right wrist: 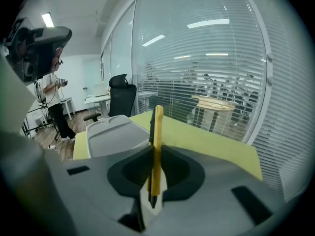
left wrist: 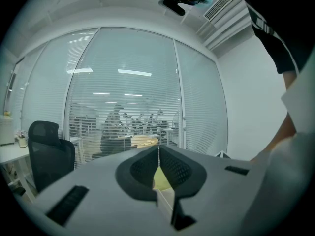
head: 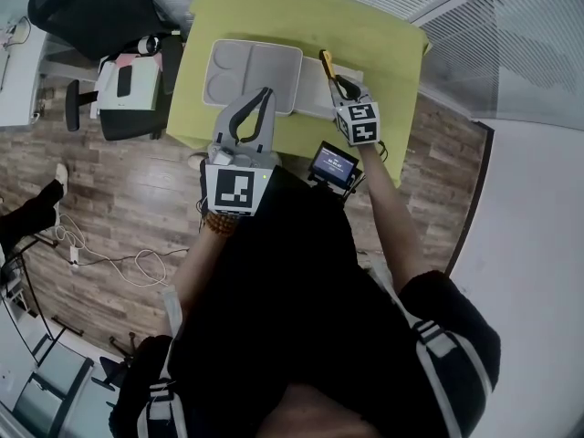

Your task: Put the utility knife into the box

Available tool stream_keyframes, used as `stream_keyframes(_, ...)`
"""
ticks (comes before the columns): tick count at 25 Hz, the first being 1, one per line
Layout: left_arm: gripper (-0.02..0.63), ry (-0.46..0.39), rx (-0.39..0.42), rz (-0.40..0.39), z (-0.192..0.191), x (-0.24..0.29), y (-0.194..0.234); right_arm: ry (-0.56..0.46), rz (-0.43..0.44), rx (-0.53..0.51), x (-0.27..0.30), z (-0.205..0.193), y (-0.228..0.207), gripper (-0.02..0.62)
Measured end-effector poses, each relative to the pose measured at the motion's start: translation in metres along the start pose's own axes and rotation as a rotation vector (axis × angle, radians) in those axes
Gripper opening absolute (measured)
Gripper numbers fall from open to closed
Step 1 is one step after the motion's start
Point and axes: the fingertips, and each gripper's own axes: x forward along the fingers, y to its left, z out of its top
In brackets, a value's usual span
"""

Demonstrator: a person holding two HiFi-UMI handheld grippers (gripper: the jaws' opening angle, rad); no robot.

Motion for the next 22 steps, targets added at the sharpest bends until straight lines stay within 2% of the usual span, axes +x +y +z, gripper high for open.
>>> stream_keyframes(12, 0.018, 0.011, 0.016, 0.015, -0.003, 0.002, 0.011, 0.132, 0.03, 0.011, 0.024, -0.027, 0.0, 0.044)
stream_keyframes(19, 0.018, 0.004, 0.009, 0.031, -0.003, 0.002, 0.019, 0.229, 0.046, -0.067, 0.034, -0.043, 0.01, 0.044)
stream_keyframes(22, 0.018, 0.017, 0.013, 0.03, -0.004, 0.001, 0.02, 0.26, 0.062, -0.062, 0.037, -0.05, 0.015, 0.044)
